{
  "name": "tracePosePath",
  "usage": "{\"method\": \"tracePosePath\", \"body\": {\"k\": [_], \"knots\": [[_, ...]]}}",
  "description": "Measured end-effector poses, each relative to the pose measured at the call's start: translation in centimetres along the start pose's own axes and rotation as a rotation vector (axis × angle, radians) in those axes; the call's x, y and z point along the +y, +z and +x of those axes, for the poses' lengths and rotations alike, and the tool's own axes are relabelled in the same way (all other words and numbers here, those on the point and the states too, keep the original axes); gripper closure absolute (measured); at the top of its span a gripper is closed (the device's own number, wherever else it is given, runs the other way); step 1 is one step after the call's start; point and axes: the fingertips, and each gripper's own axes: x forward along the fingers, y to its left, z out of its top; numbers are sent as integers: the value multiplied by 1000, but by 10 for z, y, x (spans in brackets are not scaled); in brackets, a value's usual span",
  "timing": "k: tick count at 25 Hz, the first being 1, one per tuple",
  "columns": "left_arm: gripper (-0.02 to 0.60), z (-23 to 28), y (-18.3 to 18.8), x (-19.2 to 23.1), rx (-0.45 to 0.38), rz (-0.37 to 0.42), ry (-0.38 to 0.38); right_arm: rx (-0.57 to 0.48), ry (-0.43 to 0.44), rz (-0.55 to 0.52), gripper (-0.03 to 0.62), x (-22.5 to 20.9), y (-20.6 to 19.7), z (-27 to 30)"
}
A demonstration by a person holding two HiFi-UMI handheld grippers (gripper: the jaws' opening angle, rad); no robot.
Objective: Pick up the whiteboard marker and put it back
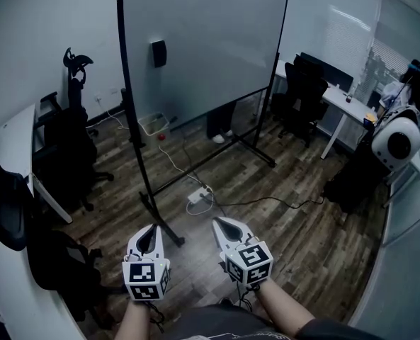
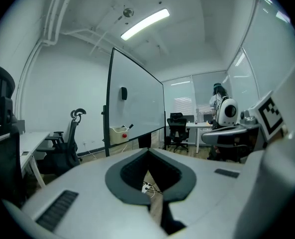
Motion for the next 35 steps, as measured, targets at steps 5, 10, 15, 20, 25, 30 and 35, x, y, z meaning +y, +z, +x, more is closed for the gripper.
{"method": "tracePosePath", "body": {"k": [5,10,15,20,25,30,35], "knots": [[569,-13,-4,9,-9,8,-29,0,-8,-19,572,19,-4,2],[569,-17,-11,25,-6,-1,-42,-3,-47,-7,571,29,-9,5],[569,-12,-12,37,-2,-15,-44,-9,-16,45,571,31,-9,13],[569,11,-10,42,0,-18,-27,-37,3,42,571,11,-1,37],[569,56,-3,47,0,-23,7,-11,50,72,571,-23,-3,75],[569,102,16,50,-7,-41,43,-26,78,89,571,-66,14,109],[568,140,29,44,-1,-40,70,-29,109,94,571,-102,23,134]]}}
